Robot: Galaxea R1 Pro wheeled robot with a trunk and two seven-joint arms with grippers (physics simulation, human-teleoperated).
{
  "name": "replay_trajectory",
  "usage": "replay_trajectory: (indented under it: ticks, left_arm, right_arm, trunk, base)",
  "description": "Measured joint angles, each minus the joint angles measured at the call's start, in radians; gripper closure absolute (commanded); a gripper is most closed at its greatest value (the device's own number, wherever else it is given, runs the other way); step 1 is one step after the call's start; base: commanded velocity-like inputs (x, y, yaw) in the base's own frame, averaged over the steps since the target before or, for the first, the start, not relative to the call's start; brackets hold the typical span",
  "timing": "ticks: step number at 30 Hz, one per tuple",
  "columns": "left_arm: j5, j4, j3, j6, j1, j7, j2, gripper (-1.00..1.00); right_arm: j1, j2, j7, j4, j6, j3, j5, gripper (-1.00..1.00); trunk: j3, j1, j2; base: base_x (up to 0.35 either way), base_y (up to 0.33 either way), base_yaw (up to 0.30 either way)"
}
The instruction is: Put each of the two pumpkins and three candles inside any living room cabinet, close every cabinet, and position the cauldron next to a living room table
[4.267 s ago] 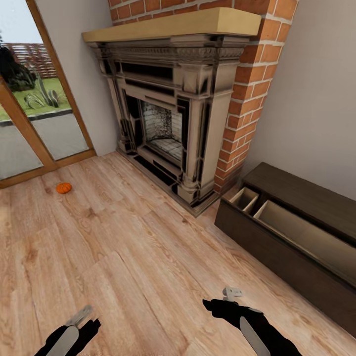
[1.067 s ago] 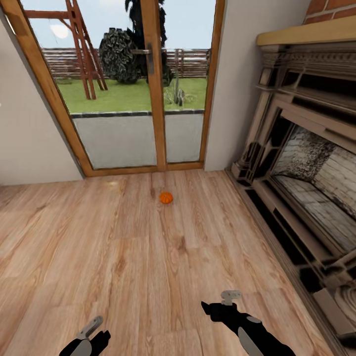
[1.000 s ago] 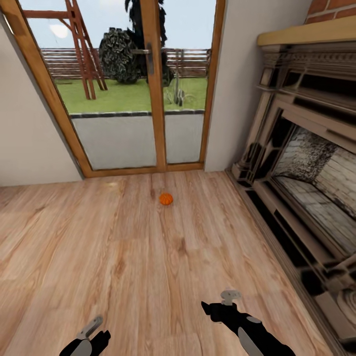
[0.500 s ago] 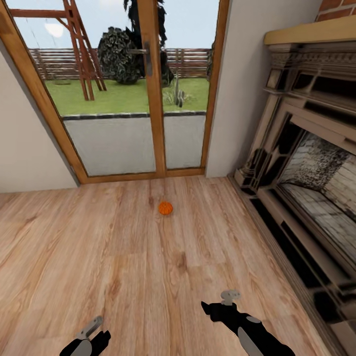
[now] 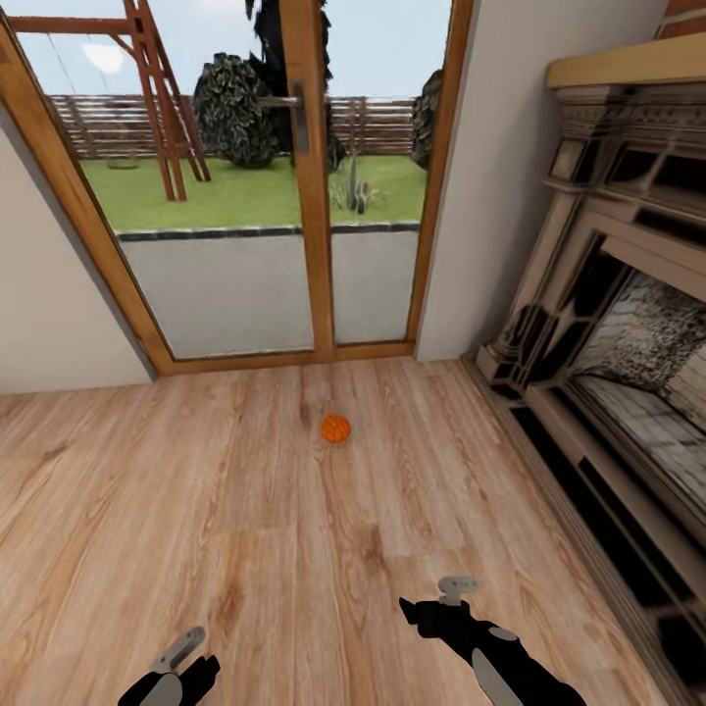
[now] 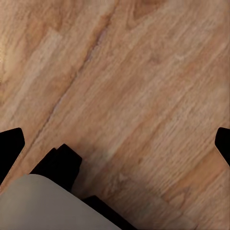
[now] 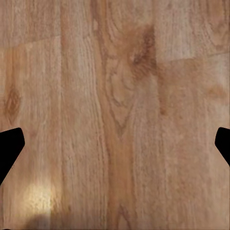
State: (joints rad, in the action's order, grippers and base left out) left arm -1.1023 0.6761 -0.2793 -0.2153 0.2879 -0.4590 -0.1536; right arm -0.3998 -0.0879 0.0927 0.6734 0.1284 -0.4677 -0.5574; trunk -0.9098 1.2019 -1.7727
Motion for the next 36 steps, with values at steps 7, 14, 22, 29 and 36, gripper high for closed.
replay_trajectory:
  ticks: [7, 14, 22, 29, 36]
  left_arm:
    - [0.000, 0.000, 0.000, 0.000, 0.000, 0.000, 0.000, -1.00]
    - [0.000, 0.000, 0.000, 0.000, 0.000, 0.000, 0.000, -1.00]
    - [0.000, 0.000, 0.000, 0.000, 0.000, 0.000, 0.000, -1.00]
    - [0.000, 0.000, 0.000, 0.000, 0.000, 0.000, 0.000, -1.00]
    - [0.000, 0.000, 0.000, 0.000, 0.000, 0.000, 0.000, -1.00]
  right_arm:
    - [0.000, 0.000, 0.000, 0.000, 0.000, 0.000, 0.000, -1.00]
    - [0.000, 0.000, 0.001, 0.000, 0.000, 0.000, 0.000, -1.00]
    - [0.000, 0.000, 0.001, 0.000, 0.000, 0.000, 0.000, -1.00]
    - [0.000, 0.000, 0.001, 0.000, -0.001, 0.000, -0.001, -1.00]
    - [0.000, 0.000, 0.000, 0.000, -0.001, 0.001, -0.002, -1.00]
  trunk:
    - [0.000, 0.000, 0.000]
    - [0.000, -0.001, 0.000]
    - [0.000, -0.001, 0.000]
    - [0.000, -0.001, 0.000]
    - [0.000, 0.000, 0.000]
  base:
    - [0.207, 0.013, 0.000]
    - [0.322, 0.047, 0.000]
    - [0.323, 0.118, 0.000]
    - [0.323, 0.124, 0.000]
    - [0.316, 0.103, 0.000]
